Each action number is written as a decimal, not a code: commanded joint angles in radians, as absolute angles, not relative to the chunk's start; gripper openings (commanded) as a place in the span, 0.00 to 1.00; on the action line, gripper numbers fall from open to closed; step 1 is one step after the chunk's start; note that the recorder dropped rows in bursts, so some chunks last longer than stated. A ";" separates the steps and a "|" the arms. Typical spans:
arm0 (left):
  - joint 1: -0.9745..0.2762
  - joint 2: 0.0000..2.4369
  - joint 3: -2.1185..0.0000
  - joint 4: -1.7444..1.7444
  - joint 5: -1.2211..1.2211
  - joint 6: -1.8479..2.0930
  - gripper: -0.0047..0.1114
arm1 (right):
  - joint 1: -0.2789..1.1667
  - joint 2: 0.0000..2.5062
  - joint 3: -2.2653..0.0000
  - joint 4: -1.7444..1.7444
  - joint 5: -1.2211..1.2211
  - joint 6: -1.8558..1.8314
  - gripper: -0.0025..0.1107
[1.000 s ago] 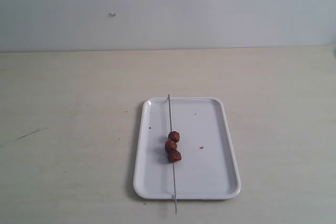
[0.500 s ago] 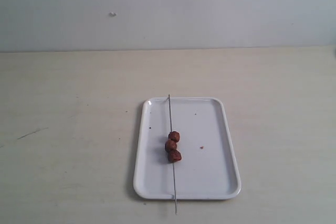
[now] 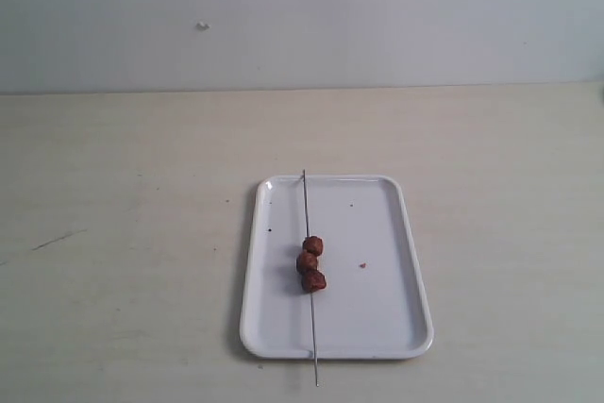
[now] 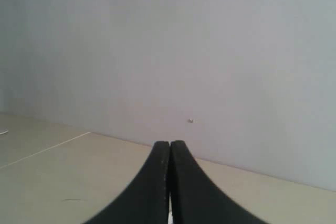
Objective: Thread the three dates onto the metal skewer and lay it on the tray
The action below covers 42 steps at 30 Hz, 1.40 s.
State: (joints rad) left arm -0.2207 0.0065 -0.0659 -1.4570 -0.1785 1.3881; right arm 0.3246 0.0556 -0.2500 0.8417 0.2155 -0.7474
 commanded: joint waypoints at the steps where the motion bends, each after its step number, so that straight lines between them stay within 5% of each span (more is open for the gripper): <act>1: -0.217 0.000 -0.059 -1.447 -0.155 1.418 0.04 | 0.325 0.053 -0.244 0.842 0.215 -0.757 0.02; 33: -0.219 0.000 -0.059 -1.440 -0.164 1.416 0.04 | 0.333 0.035 -0.244 0.838 0.237 -0.757 0.02; 37: -0.219 0.000 -0.059 -1.224 -0.138 1.374 0.04 | 0.333 0.035 -0.244 0.838 0.237 -0.757 0.02; 42: -0.219 0.000 -0.059 -0.704 0.081 0.763 0.04 | 0.333 0.035 -0.244 0.838 0.237 -0.757 0.02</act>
State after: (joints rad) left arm -0.2207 0.0065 -0.0659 -1.0157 -0.0535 1.1045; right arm 0.3315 0.0402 -0.2500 0.8417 0.2343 -0.7479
